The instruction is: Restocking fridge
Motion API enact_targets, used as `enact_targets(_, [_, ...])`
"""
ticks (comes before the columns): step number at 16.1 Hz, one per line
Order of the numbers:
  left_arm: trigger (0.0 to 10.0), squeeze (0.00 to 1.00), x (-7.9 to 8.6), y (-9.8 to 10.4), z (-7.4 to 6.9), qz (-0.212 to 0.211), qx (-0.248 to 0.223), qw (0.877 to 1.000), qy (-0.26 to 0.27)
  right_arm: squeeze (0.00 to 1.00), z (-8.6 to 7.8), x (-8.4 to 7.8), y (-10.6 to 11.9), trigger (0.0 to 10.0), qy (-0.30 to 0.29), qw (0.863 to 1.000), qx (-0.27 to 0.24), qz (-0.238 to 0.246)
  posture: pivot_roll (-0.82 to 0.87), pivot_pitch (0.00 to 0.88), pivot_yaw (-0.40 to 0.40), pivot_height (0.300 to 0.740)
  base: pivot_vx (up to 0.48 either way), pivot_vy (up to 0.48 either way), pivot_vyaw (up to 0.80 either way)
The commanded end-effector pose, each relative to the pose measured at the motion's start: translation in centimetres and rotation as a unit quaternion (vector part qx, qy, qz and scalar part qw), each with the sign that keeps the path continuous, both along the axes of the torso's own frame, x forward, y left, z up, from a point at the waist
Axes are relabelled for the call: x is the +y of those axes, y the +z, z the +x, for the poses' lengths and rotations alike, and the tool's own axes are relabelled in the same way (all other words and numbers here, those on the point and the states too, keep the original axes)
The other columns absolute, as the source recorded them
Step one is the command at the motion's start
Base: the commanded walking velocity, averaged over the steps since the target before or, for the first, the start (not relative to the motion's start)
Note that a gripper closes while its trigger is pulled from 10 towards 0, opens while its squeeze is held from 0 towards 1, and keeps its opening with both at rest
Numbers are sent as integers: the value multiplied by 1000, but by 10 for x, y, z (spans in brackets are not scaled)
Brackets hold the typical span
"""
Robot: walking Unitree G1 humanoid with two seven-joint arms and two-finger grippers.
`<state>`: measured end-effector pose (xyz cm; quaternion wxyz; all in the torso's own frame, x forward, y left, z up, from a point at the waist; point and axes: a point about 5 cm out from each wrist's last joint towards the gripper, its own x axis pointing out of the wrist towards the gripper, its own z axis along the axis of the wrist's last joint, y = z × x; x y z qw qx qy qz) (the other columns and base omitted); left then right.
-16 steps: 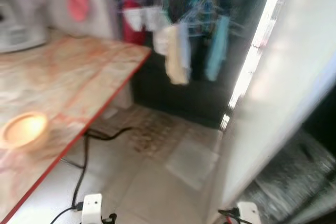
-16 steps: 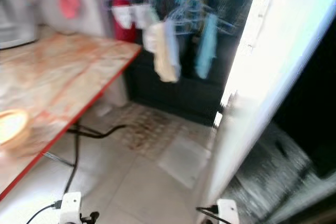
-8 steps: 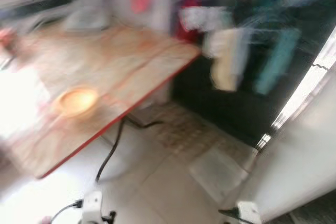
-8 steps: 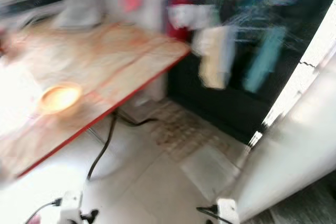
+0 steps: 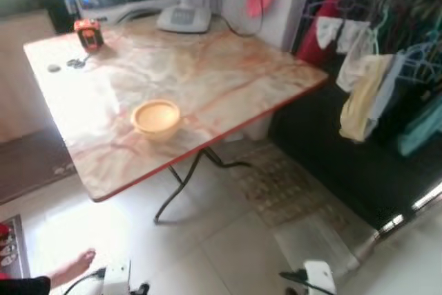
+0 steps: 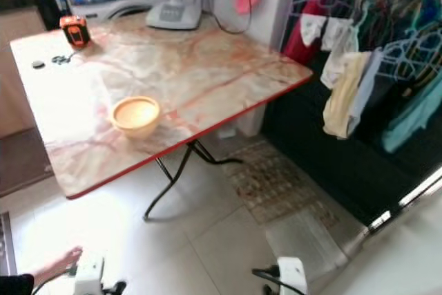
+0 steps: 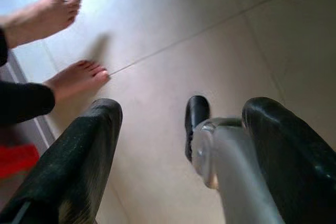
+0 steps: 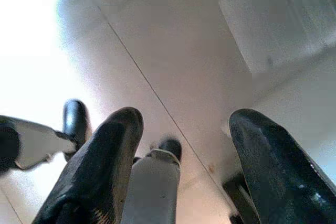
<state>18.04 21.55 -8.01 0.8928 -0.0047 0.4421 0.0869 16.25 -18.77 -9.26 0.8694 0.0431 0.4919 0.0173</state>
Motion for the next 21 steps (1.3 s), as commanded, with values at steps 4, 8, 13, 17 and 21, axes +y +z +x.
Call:
enact_targets(4, [10000,0,-5,-1,-1,-5,0,1000,0,0,-6,-6,-2,10000,-2,1000,10,-5,-104,16,-34,740,0,0,695])
enact_targets(8, [10000,0,-5,1,2,8,-11,1000,-6,0,-5,-7,-1,10000,2,1000,10,-6,-102,23,-34,740,0,0,692])
enact_targets(13, [10000,0,-3,29,43,50,-127,990,-38,0,-6,-8,-2,10000,-8,1000,7,-5,-96,35,-37,740,0,0,0])
enact_targets(17, [10000,0,-15,60,73,69,-250,961,-93,0,-6,-9,-1,10000,-2,1000,7,-6,-93,33,-37,740,0,0,0])
enact_targets(21, [10000,0,-23,93,82,111,-363,917,-124,0,-3,-8,0,10000,4,1000,5,-8,-89,26,-39,740,0,0,0])
